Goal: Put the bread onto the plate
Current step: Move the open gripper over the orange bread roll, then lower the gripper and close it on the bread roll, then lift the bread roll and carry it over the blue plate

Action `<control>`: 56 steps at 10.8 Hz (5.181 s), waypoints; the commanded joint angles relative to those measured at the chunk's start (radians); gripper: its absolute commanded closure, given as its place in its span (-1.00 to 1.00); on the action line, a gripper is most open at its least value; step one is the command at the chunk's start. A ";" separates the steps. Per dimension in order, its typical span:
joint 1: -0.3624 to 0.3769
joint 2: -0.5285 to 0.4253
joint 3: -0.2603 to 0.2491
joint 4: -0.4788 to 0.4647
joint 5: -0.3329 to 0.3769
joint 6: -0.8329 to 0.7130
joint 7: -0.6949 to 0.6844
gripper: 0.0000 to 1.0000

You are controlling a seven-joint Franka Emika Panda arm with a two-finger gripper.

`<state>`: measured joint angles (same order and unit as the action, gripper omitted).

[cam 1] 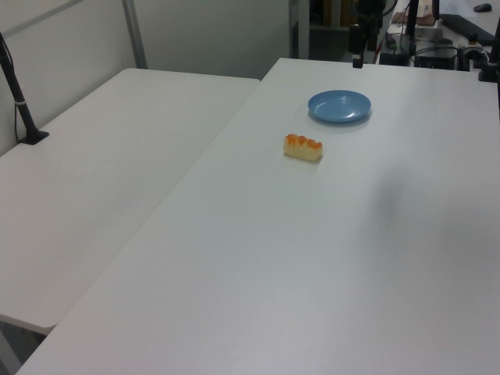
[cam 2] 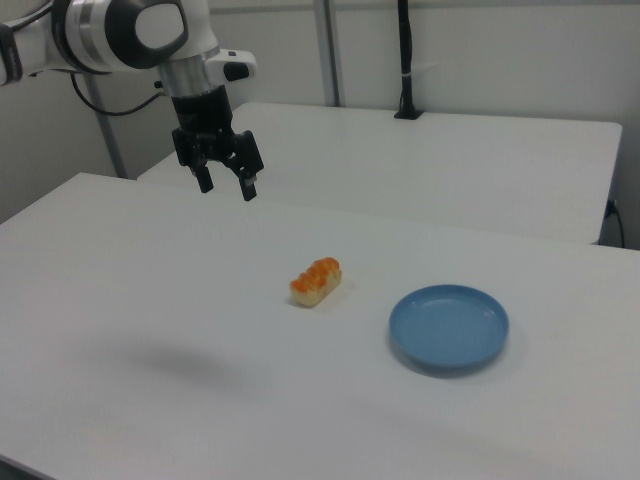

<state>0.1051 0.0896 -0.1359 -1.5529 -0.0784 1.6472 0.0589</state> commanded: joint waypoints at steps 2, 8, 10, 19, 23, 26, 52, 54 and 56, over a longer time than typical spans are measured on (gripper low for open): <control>0.010 -0.018 -0.021 -0.019 0.022 0.000 -0.022 -1.00; 0.008 -0.011 -0.024 -0.019 0.040 0.006 -0.022 -1.00; 0.005 0.002 -0.025 -0.019 0.040 0.051 -0.022 -1.00; -0.122 0.148 -0.025 -0.019 0.048 0.245 -0.021 -1.00; -0.143 0.274 -0.025 -0.018 0.046 0.408 -0.008 -1.00; -0.145 0.363 -0.025 -0.003 0.057 0.520 0.007 -1.00; -0.223 0.486 0.041 0.153 0.063 0.459 -0.117 0.29; -0.298 0.481 0.038 0.157 0.057 0.463 -0.271 0.28; -0.379 0.498 0.033 0.155 0.057 0.511 -0.477 0.27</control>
<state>-0.2093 0.5803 -0.0981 -1.3925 -0.0140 2.1302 -0.2249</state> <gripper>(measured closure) 0.634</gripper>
